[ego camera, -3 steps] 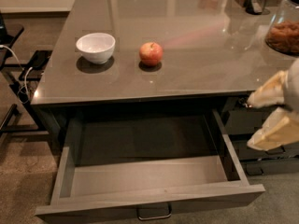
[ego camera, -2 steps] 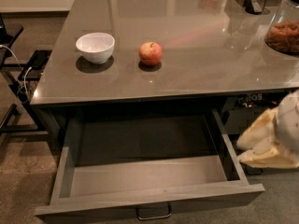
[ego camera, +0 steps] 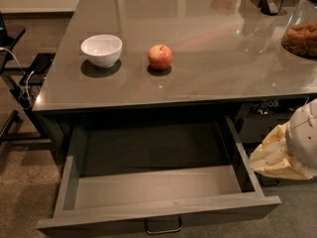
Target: Close top drawer
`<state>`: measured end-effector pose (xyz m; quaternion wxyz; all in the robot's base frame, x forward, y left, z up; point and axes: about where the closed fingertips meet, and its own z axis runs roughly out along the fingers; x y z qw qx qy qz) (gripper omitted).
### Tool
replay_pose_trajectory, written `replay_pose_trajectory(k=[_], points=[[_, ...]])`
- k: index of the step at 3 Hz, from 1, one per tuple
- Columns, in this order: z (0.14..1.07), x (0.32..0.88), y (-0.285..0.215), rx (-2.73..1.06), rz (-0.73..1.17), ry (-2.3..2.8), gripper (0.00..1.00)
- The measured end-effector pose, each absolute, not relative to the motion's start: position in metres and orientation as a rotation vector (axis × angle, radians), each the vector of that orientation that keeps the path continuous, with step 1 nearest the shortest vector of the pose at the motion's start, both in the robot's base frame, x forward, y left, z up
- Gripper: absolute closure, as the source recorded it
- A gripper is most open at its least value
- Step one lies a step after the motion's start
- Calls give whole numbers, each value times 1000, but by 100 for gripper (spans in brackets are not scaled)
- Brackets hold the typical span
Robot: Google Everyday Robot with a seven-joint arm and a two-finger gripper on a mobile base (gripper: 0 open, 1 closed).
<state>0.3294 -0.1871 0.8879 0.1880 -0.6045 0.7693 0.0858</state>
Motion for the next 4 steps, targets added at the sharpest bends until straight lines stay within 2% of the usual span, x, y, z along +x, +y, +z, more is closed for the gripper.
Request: replay_pose_trajectory(k=[1, 4], points=[[865, 324, -182, -1707, 263, 2189, 100], [705, 285, -184, -1569, 477, 2256, 100]])
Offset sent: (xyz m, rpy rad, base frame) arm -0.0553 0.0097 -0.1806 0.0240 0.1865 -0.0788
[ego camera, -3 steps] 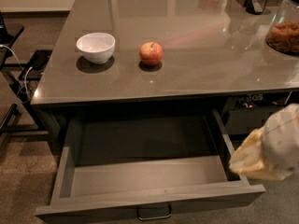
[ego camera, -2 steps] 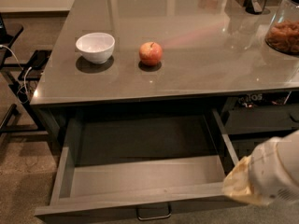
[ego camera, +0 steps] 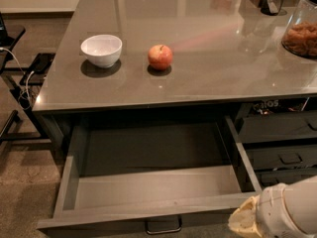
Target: Close top drawer
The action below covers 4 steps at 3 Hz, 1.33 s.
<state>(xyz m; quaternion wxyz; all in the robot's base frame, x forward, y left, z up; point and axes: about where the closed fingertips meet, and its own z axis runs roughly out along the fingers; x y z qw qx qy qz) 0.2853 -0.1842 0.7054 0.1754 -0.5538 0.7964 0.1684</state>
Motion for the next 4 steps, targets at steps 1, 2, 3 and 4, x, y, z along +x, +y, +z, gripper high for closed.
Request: replay_pose_trajectory(k=[1, 2, 3, 4], points=[[677, 288, -181, -1559, 510, 2231, 100], [662, 295, -175, -1567, 506, 2216, 100], [662, 295, -175, -1566, 503, 2215, 81], [662, 295, -175, -1566, 503, 2215, 58]])
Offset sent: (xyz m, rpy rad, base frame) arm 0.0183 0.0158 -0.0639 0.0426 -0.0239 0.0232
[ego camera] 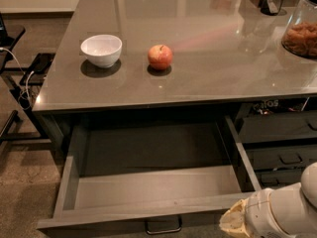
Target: Close top drawer
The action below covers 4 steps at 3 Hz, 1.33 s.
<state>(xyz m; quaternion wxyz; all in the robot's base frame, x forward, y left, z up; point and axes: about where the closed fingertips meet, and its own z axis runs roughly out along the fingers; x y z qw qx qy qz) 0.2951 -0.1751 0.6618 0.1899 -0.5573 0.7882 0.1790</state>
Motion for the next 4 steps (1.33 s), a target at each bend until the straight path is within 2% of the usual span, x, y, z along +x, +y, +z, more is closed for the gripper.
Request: replay_pose_trajectory(k=[1, 2, 3, 4], points=[[662, 295, -175, -1566, 503, 2215, 35], [649, 319, -175, -1546, 502, 2222, 11], [649, 317, -175, -1546, 502, 2222, 15], [645, 373, -179, -1513, 448, 2221, 38]])
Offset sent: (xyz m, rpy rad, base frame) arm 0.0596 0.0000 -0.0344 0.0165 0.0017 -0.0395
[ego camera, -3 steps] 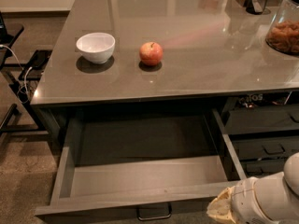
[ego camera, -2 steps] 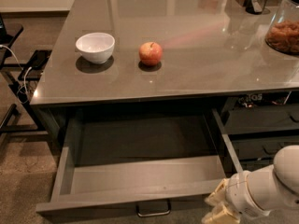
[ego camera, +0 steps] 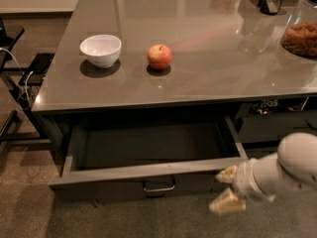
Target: Close top drawer
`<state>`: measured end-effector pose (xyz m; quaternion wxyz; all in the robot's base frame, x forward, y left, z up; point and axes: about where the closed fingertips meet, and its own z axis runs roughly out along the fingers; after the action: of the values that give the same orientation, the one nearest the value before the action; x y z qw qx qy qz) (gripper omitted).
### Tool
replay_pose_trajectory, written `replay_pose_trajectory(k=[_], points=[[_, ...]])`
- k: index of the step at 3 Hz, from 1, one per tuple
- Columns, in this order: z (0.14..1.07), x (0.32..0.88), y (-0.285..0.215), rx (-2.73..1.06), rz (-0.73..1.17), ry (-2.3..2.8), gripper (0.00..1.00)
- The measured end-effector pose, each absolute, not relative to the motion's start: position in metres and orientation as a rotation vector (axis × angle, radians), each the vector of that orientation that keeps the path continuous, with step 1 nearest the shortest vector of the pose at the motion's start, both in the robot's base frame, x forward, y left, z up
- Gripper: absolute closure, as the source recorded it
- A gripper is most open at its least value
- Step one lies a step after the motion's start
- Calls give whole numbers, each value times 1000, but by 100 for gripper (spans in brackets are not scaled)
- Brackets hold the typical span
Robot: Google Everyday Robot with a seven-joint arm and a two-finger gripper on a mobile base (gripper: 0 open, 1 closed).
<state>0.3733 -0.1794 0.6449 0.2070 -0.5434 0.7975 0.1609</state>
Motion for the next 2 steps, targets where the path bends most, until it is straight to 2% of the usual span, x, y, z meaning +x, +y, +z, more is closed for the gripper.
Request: replay_pose_trajectory(k=[2], points=[[644, 484, -204, -1448, 287, 2245, 85]])
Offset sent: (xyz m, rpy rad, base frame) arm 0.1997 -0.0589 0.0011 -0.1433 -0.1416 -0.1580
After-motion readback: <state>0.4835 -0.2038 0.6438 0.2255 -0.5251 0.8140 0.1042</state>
